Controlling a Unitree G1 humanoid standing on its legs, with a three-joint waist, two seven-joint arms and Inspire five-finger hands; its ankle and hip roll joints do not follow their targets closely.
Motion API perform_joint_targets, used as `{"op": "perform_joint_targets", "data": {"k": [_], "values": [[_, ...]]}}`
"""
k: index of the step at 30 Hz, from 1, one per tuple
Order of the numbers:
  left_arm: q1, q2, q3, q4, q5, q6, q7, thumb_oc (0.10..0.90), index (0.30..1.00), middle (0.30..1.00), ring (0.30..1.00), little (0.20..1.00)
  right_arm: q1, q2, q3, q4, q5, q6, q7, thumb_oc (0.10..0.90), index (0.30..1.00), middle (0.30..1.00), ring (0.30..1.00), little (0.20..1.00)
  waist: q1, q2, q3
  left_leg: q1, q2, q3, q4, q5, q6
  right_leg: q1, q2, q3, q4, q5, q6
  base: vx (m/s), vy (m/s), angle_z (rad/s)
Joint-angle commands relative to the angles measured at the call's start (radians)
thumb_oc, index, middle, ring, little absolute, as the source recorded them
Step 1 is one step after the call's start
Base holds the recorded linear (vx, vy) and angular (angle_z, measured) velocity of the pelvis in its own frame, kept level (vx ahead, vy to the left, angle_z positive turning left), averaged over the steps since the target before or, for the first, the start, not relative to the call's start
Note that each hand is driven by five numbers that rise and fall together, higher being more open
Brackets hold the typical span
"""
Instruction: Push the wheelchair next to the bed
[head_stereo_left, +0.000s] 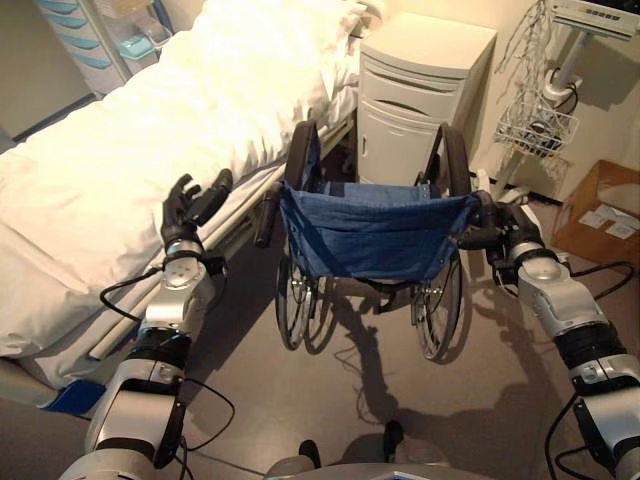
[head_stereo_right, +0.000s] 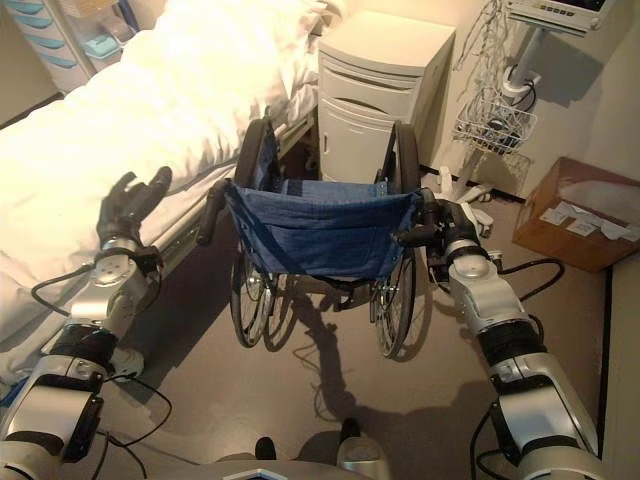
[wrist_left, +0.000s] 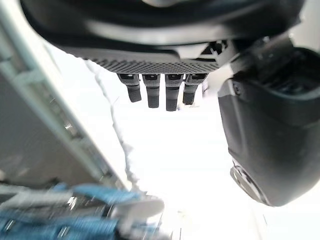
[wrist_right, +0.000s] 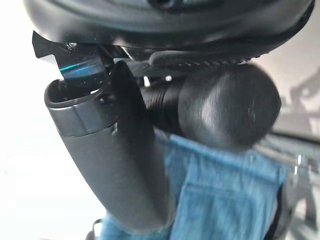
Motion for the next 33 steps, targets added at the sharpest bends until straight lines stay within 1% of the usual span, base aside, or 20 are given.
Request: {"op": "perform_joint_targets", "data": {"k": [1, 4, 7, 11, 13, 15, 16, 17, 18, 19, 24, 26, 28, 29, 30, 32, 33], "values": [[-0.038, 0.156, -0.016, -0.079, 0.123, -0.105, 0.0, 0.8, 0.9, 0.9, 0.9, 0.9, -0.03, -0.118, -0.03, -0.049, -0.17, -0.104, -0.059, 0.8, 0.9, 0.9, 0.9, 0.9, 0.031, -0.026, -0.104, -0.04, -0.086, 0.023, 0.03, -0.08, 0.022, -0.012, -0.009, -0.016, 0.1, -0.088, 0.038, 0.0, 0.0, 0.0], [-0.014, 0.206, -0.002, -0.084, 0.128, -0.091, -0.016, 0.8, 0.9, 0.9, 0.9, 0.9, -0.016, -0.179, -0.057, -0.051, -0.18, -0.103, -0.058, 0.8, 0.9, 0.9, 0.9, 0.9, 0.029, -0.025, -0.104, -0.04, -0.086, 0.022, 0.029, -0.08, 0.023, -0.015, -0.008, -0.012, 0.103, -0.09, 0.039, 0.0, -0.002, 0.03], [0.005, 0.227, 0.018, -0.078, 0.119, -0.083, -0.029, 0.8, 0.9, 0.9, 0.9, 0.9, 0.003, -0.215, -0.087, -0.038, -0.17, -0.112, -0.057, 0.8, 0.9, 0.9, 0.9, 0.9, 0.028, -0.025, -0.107, -0.039, -0.085, 0.024, 0.029, -0.08, 0.022, -0.014, -0.008, -0.011, 0.102, -0.091, 0.04, 0.01, -0.002, 0.03], [0.024, 0.234, 0.035, -0.062, 0.109, -0.07, -0.039, 0.8, 0.9, 0.9, 0.9, 0.9, 0.022, -0.236, -0.119, -0.024, -0.164, -0.117, -0.06, 0.8, 0.9, 0.9, 0.9, 0.9, 0.026, -0.024, -0.111, -0.036, -0.085, 0.023, 0.027, -0.08, 0.023, -0.012, -0.006, -0.009, 0.102, -0.092, 0.04, 0.0, 0.0, 0.0], [0.034, 0.23, 0.04, -0.041, 0.106, -0.055, -0.057, 0.8, 0.9, 0.9, 0.9, 0.9, 0.035, -0.244, -0.141, -0.013, -0.154, -0.115, -0.063, 0.8, 0.9, 0.9, 0.9, 0.9, 0.025, -0.024, -0.111, -0.036, -0.086, 0.023, 0.028, -0.082, 0.024, -0.012, -0.005, -0.008, 0.103, -0.093, 0.04, 0.0, 0.0, 0.0], [0.047, 0.222, 0.041, -0.024, 0.104, -0.061, -0.062, 0.8, 0.9, 0.9, 0.9, 0.9, 0.048, -0.246, -0.155, -0.006, -0.139, -0.104, -0.062, 0.8, 0.9, 0.9, 0.9, 0.9, 0.024, -0.025, -0.111, -0.035, -0.086, 0.024, 0.028, -0.083, 0.025, -0.012, -0.005, -0.007, 0.104, -0.093, 0.041, 0.0, 0.0, 0.0], [0.063, 0.211, 0.047, -0.004, 0.091, -0.06, -0.063, 0.8, 0.9, 0.9, 0.9, 0.9, 0.06, -0.242, -0.168, 0.006, -0.119, -0.087, -0.068, 0.8, 0.9, 0.9, 0.9, 0.9, 0.023, -0.027, -0.11, -0.034, -0.086, 0.024, 0.028, -0.084, 0.026, -0.012, -0.005, -0.006, 0.105, -0.094, 0.041, 0.0, 0.0, 0.0], [0.063, 0.211, 0.047, -0.004, 0.091, -0.061, -0.063, 0.8, 0.9, 0.9, 0.9, 0.9, 0.061, -0.242, -0.168, 0.006, -0.118, -0.087, -0.069, 0.8, 0.9, 0.9, 0.9, 0.9, 0.024, -0.026, -0.11, -0.034, -0.086, 0.024, 0.028, -0.084, 0.026, -0.012, -0.005, -0.006, 0.106, -0.094, 0.041, 0.0, 0.0, 0.0], [0.077, 0.2, 0.053, 0.011, 0.079, -0.059, -0.064, 0.8, 0.9, 0.9, 0.9, 0.9, 0.067, -0.239, -0.178, 0.018, -0.1, -0.068, -0.072, 0.8, 0.9, 0.9, 0.9, 0.9, 0.024, -0.028, -0.108, -0.034, -0.087, 0.024, 0.029, -0.084, 0.027, -0.013, -0.005, -0.005, 0.106, -0.094, 0.041, 0.0, 0.0, 0.0], [0.09, 0.186, 0.057, 0.032, 0.081, -0.065, -0.064, 0.8, 0.9, 0.9, 0.9, 0.9, 0.07, -0.237, -0.185, 0.04, -0.082, -0.066, -0.076, 0.8, 0.9, 0.9, 0.9, 0.9, 0.025, -0.029, -0.106, -0.033, -0.087, 0.024, 0.028, -0.085, 0.027, -0.012, -0.004, -0.004, 0.106, -0.093, 0.041, 0.0, 0.0, 0.0], [0.12, 0.16, 0.064, 0.077, 0.075, -0.078, -0.065, 0.8, 0.9, 0.9, 0.9, 0.9, 0.065, -0.239, -0.213, 0.081, -0.004, -0.039, -0.128, 0.8, 0.9, 0.9, 0.9, 0.9, 0.026, -0.034, -0.102, -0.031, -0.086, 0.024, 0.028, -0.086, 0.029, -0.011, -0.002, -0.002, 0.106, -0.093, 0.04, 0.0, 0.0, 0.0], [0.133, 0.147, 0.065, 0.085, 0.072, -0.082, -0.065, 0.8, 0.9, 0.9, 0.9, 0.9, 0.067, -0.233, -0.234, 0.095, 0.075, -0.05, -0.167, 0.8, 0.9, 0.9, 0.9, 0.9, 0.028, -0.036, -0.102, -0.031, -0.086, 0.024, 0.028, -0.086, 0.028, -0.011, -0.001, -0.002, 0.106, -0.092, 0.04, 0.0, 0.0, 0.0], [0.144, 0.134, 0.065, 0.088, 0.073, -0.086, -0.067, 0.8, 0.9, 0.9, 0.9, 0.9, 0.07, -0.213, -0.262, 0.103, 0.207, -0.063, -0.199, 0.8, 0.9, 0.9, 0.9, 0.9, 0.028, -0.037, -0.1, -0.032, -0.086, 0.024, 0.029, -0.087, 0.029, -0.012, 0.0, 0.0, 0.107, -0.093, 0.039, 0.0, 0.0, 0.0], [0.15, 0.123, 0.064, 0.087, 0.076, -0.09, -0.063, 0.8, 0.9, 0.9, 0.9, 0.9, 0.074, -0.189, -0.285, 0.102, 0.301, -0.076, -0.212, 0.8, 0.9, 0.9, 0.9, 0.9, 0.028, -0.037, -0.1, -0.032, -0.087, 0.024, 0.029, -0.087, 0.029, -0.014, 0.001, 0.001, 0.108, -0.093, 0.039, 0.0, 0.0, 0.0], [0.151, 0.122, 0.063, 0.087, 0.076, -0.091, -0.063, 0.8, 0.9, 0.9, 0.9, 0.9, 0.075, -0.183, -0.291, 0.103, 0.331, -0.08, -0.214, 0.8, 0.9, 0.9, 0.9, 0.9, 0.028, -0.037, -0.1, -0.032, -0.087, 0.024, 0.029, -0.088, 0.029, -0.014, 0.001, 0.001, 0.109, -0.092, 0.039, 0.0, 0.0, 0.0], [0.15, 0.113, 0.059, 0.093, 0.077, -0.094, -0.066, 0.8, 0.9, 0.9, 0.9, 0.9, 0.083, -0.142, -0.316, 0.109, 0.473, -0.129, -0.239, 0.8, 0.9, 0.9, 0.9, 0.9, 0.029, -0.036, -0.099, -0.031, -0.087, 0.025, 0.029, -0.089, 0.03, -0.014, 0.0, 0.0, 0.11, -0.093, 0.039, 0.0, 0.0, 0.0], [0.151, 0.106, 0.056, 0.09, 0.079, -0.093, -0.065, 0.8, 0.9, 0.9, 0.9, 0.9, 0.091, -0.111, -0.338, 0.11, 0.527, -0.163, -0.242, 0.8, 0.9, 0.9, 0.9, 0.9, 0.028, -0.035, -0.099, -0.031, -0.087, 0.025, 0.029, -0.09, 0.03, -0.015, 0.0, -0.001, 0.11, -0.093, 0.039, 0.0, 0.0, 0.0]]}}
